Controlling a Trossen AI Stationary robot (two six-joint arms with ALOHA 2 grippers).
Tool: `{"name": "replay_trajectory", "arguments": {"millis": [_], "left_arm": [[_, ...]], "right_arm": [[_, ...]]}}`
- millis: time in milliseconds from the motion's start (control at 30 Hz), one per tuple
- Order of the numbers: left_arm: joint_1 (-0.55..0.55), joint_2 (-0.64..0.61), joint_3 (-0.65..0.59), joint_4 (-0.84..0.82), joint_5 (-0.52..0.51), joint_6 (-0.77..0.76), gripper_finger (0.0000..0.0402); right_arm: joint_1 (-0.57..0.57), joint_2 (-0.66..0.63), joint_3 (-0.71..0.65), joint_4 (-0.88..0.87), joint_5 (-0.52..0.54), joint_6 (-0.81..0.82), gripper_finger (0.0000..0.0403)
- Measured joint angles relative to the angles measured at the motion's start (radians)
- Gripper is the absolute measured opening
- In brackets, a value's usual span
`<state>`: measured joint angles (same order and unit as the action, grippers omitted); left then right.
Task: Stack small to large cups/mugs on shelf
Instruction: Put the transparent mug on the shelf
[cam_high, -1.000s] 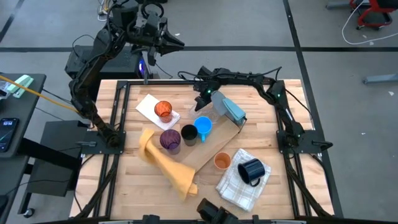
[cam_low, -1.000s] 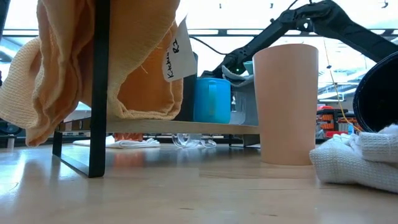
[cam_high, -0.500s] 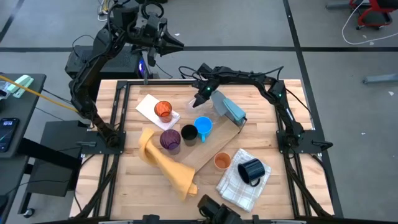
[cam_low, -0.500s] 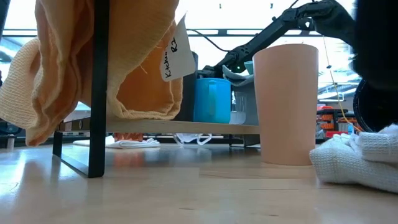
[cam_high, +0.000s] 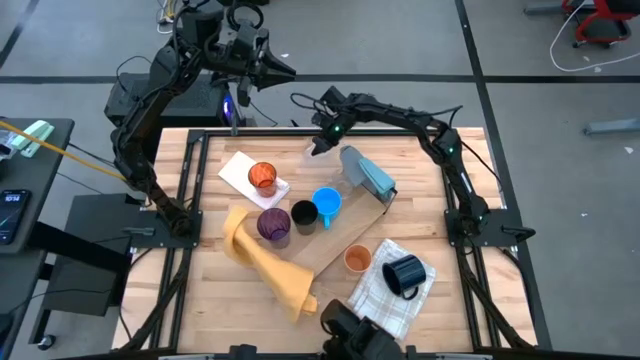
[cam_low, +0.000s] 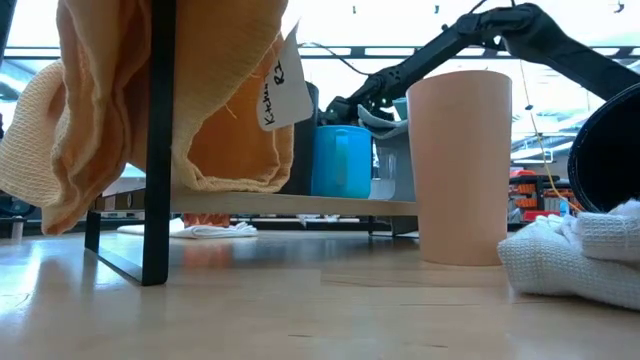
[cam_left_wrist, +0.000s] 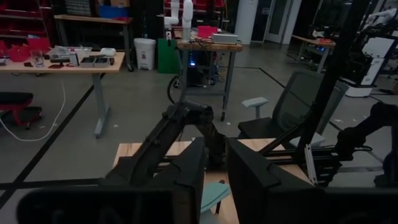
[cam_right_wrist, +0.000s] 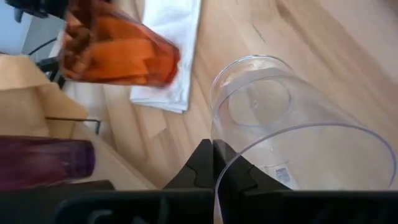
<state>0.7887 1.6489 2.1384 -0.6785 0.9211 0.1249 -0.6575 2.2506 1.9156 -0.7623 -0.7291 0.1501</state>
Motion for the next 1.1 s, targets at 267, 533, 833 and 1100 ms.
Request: {"name": "replay_trajectory", "arguments": {"millis": [267,533,833,1100], "left_arm": [[0.005,0.000,0.000,0.000,0.000,0.010,0.0068],[0.036,-0.006,0.000,0.042,0.000,0.012,0.0072],[0.092,-0.032,0.001,0.158,0.000,-0.019,0.0070],[0.126,-0.036,0.001,0.237,0.000,-0.062,0.0069]], "right_arm": [[-0.003,-0.003,0.188,-0.193,0.013,-0.082,0.0002],[-0.008,-0.016,0.442,-0.526,0.096,-0.216,0.0001],[-0.028,-0.247,0.387,-0.526,0.160,-0.143,0.0000],[0.163,-0.406,0.387,-0.519,0.117,-0.093,0.0000]]}}
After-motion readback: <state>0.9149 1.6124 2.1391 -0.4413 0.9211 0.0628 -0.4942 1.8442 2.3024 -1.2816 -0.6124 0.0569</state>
